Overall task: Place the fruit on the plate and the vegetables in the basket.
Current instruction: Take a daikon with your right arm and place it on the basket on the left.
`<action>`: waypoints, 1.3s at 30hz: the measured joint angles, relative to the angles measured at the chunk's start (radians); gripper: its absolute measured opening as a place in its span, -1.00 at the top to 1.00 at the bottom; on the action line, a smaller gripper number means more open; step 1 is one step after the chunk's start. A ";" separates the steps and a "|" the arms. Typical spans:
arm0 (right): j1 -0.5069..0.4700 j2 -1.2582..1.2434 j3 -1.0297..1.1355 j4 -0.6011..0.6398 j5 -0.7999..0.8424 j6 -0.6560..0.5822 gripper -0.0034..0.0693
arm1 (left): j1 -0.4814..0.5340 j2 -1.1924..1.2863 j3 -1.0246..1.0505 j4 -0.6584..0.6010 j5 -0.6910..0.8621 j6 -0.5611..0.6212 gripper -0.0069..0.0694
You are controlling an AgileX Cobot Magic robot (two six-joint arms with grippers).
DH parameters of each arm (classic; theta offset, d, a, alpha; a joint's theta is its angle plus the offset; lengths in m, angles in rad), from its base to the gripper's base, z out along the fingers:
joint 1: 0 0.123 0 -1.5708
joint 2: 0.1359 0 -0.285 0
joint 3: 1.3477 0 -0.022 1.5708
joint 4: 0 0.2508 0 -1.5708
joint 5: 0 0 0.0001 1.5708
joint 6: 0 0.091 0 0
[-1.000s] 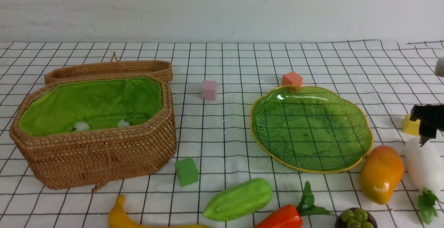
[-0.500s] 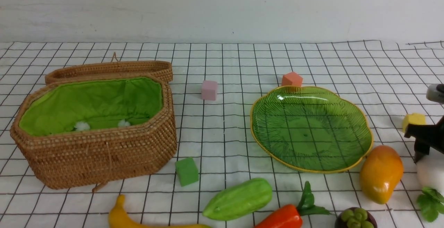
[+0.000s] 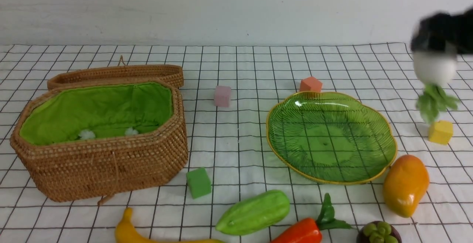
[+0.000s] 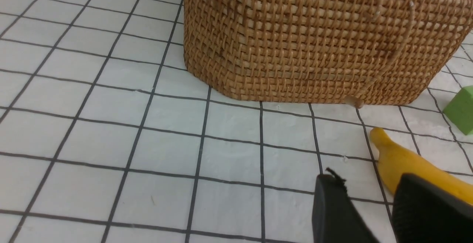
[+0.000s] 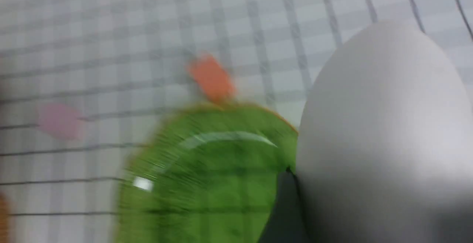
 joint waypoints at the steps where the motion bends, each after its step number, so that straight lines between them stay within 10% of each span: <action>1: 0.058 -0.008 -0.060 0.080 -0.004 -0.072 -0.54 | 0.000 0.000 0.000 0.000 0.000 0.000 0.19; 13: 0.594 0.352 -0.286 0.764 -0.299 -0.815 -0.53 | 0.000 0.000 0.000 0.000 0.000 0.000 0.19; 23: 0.791 0.642 -0.468 1.244 -0.588 -1.526 -0.53 | 0.000 0.000 0.000 0.000 0.000 0.000 0.19; 32: 0.792 0.662 -0.516 1.415 -0.630 -1.705 -0.95 | 0.000 0.000 0.000 0.000 0.000 0.000 0.19; 39: 0.789 0.607 -0.517 1.417 -0.607 -1.706 -0.79 | 0.000 0.000 0.000 0.000 0.000 0.000 0.19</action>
